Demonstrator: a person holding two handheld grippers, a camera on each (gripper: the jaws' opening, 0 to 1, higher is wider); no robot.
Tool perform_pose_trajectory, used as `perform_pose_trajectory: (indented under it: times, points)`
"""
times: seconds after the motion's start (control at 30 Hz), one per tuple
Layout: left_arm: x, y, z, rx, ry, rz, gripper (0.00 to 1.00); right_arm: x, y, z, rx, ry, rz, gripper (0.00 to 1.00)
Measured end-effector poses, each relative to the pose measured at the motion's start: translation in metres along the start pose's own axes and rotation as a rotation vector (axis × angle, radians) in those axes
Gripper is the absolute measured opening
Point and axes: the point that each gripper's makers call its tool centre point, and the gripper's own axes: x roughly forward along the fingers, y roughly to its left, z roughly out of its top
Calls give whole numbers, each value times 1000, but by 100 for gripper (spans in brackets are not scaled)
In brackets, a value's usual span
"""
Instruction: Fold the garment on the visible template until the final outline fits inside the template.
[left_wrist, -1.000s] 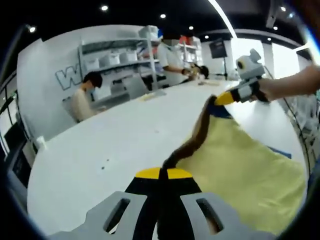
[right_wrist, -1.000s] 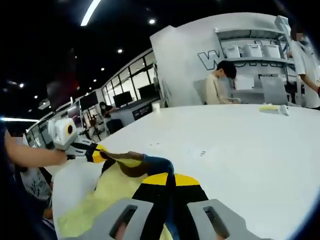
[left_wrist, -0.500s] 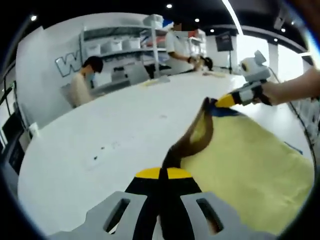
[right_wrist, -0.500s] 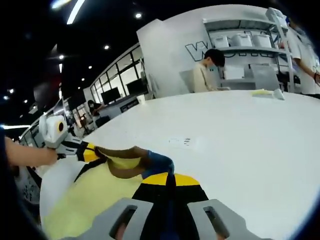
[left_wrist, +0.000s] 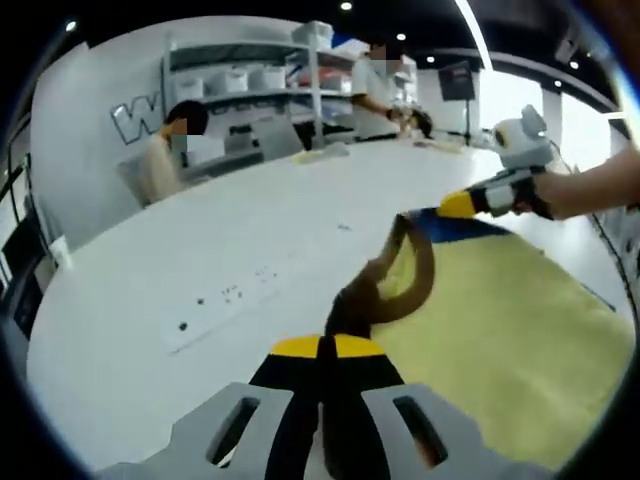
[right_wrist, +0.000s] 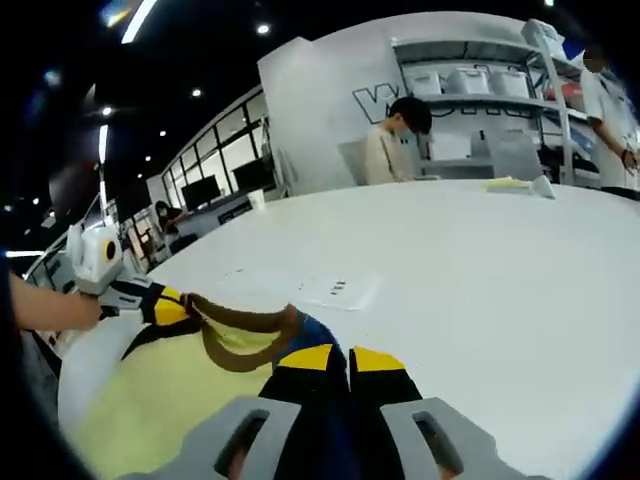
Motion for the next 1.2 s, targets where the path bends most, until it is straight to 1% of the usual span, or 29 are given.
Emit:
perform_pose_trajectory:
  times: [0.03,0.13,0.2,0.3,0.37,0.43,0.5,0.53,0.57,0.6,0.63,0.67,0.7,0.73,0.77,0.8,0.9,1.0,1.1,1.13,1.2]
  points:
    - [-3,2,3,-5,-19,16,1,-5,-3,5,21,-16,-9,4]
    - [-8,8,5,-25,-37,36,2,-10,-8,11,14,-36,-13,6]
    - [-12,13,5,-34,-45,54,0,-16,-9,16,13,-48,-15,6]
    - [-23,22,11,-52,-72,87,0,-23,-14,20,13,-61,-22,7]
    - [-31,26,14,-58,-87,112,0,-32,-11,21,12,-67,-16,9]
    - [-38,30,15,-69,-93,122,1,-36,-10,22,2,-67,-19,9]
    - [-51,34,17,-81,-116,138,1,-47,-3,21,4,-67,-5,9]
    - [-54,33,17,-83,-117,140,1,-50,-2,21,4,-69,-3,10]
    - [-62,31,18,-82,-127,148,1,-59,2,21,0,-73,-6,10]
    - [-68,30,19,-82,-134,154,1,-62,2,21,-1,-74,-5,10]
    - [-77,24,19,-86,-139,159,1,-69,4,21,-1,-78,-2,9]
    - [-85,22,16,-87,-142,163,1,-76,6,19,0,-80,0,9]
    - [-86,24,14,-85,-144,165,1,-78,7,18,0,-80,1,10]
    - [-96,21,11,-79,-148,172,1,-93,9,19,-3,-75,-3,10]
    - [-102,17,9,-78,-148,175,1,-99,10,18,-9,-79,-5,9]
    - [-104,16,9,-76,-152,178,1,-102,13,12,-13,-78,-7,9]
    - [-122,2,6,-83,-156,181,1,-115,15,8,0,-84,-11,9]
    - [-129,-5,2,-91,-160,181,2,-127,22,5,1,-84,-15,9]
    - [-134,-11,1,-94,-160,180,1,-130,24,5,2,-85,-14,9]
    - [-143,-20,-1,-99,-164,182,1,-139,32,3,9,-92,-8,8]
    - [-154,-29,-2,-99,-167,180,1,-145,37,-3,4,-89,-3,8]
